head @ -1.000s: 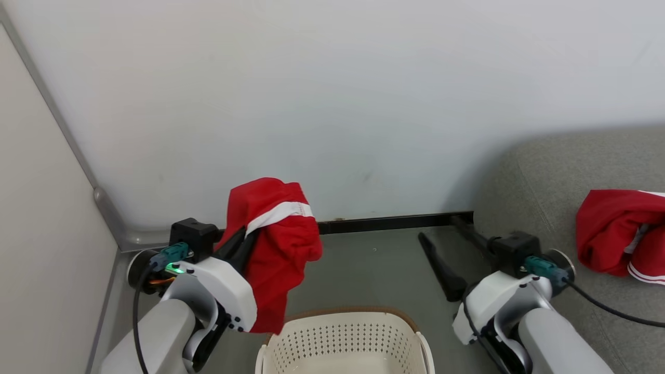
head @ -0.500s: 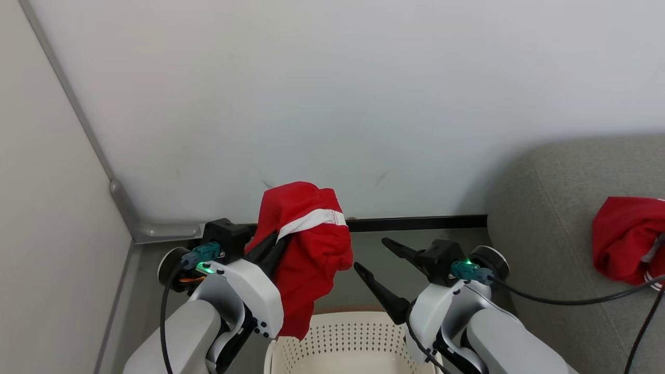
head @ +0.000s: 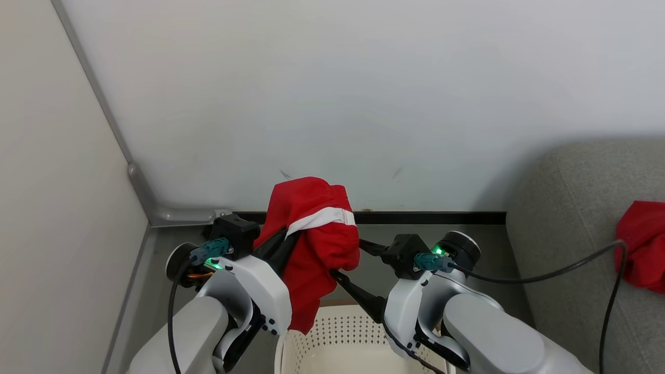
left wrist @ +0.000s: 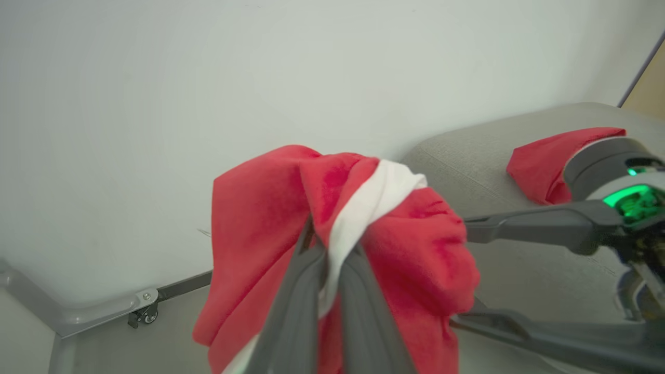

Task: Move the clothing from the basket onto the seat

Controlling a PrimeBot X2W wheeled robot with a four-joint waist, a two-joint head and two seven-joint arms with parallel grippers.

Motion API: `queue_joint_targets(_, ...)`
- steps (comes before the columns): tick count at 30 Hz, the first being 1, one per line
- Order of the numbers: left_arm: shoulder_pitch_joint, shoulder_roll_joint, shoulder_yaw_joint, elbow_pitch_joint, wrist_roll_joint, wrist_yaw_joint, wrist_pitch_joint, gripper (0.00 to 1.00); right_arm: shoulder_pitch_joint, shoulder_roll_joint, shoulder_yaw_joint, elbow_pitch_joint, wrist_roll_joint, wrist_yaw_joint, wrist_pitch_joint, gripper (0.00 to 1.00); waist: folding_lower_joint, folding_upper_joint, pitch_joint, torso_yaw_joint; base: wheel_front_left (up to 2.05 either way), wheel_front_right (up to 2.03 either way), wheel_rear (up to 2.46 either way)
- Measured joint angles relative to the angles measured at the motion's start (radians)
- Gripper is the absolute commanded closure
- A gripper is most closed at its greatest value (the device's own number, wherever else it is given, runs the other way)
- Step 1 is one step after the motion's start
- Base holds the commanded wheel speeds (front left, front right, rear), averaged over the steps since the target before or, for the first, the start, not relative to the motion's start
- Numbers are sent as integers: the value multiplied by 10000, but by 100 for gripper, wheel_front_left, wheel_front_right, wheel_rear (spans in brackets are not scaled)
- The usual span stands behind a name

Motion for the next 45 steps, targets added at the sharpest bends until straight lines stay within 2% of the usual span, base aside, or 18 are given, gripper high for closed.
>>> queue_joint_targets(5,-22,-25,-8,-59,0,12,15,100,-238,15,449,347,324,0,-132,1,0,0,61,121,0,0,0)
queue_joint_targets(7,-22,-35,-12,-73,0,21,40,100,-305,36,608,412,504,0,-307,36,0,0,83,157,0,0,0)
queue_joint_targets(8,-23,-40,-12,-84,0,33,86,100,-372,36,696,435,568,0,-370,36,0,0,93,173,0,0,0)
queue_joint_targets(9,-24,-44,-12,-96,0,40,86,100,-447,38,780,451,621,0,-453,57,0,0,103,185,0,0,0)
queue_joint_targets(11,-24,-42,-10,-107,0,40,86,100,-618,54,911,508,721,0,-566,72,0,0,122,198,0,0,0)
queue_joint_targets(13,-24,-42,-4,-113,-2,42,86,100,-755,56,1005,575,790,0,-686,100,0,0,131,193,0,0,0)
queue_joint_targets(21,-23,-40,17,-117,-2,127,84,100,-830,2,1174,784,1135,0,-918,100,0,0,129,87,0,0,0)
queue_joint_targets(25,-17,-82,29,-115,-19,127,56,100,-843,-341,953,846,1250,2,-1043,100,0,0,102,-3,0,0,0)
queue_joint_targets(27,-13,-157,27,-117,-31,127,29,78,-906,-506,752,846,1344,4,-1051,100,0,0,84,-56,0,0,0)
queue_joint_targets(30,-8,-261,23,-125,-38,115,-27,55,-1025,-694,416,811,1344,6,-1137,100,0,0,56,-145,0,0,0)
queue_joint_targets(31,-5,-288,21,-140,-63,115,-65,31,-1034,-755,303,780,1346,8,-1139,100,0,0,46,-178,0,0,0)
queue_joint_targets(32,-1,-322,21,-163,-105,113,-134,0,-1033,-811,211,750,1346,10,-1141,100,0,0,35,-214,0,0,0)
queue_joint_targets(38,47,-314,115,-173,-196,115,-359,0,-1033,-1459,-545,719,1344,6,-1141,100,0,0,-33,-464,0,0,0)
queue_joint_targets(45,258,-339,79,-209,-242,109,-548,0,-1016,-1914,-1346,351,1310,6,-1141,100,0,0,-108,-839,0,0,0)
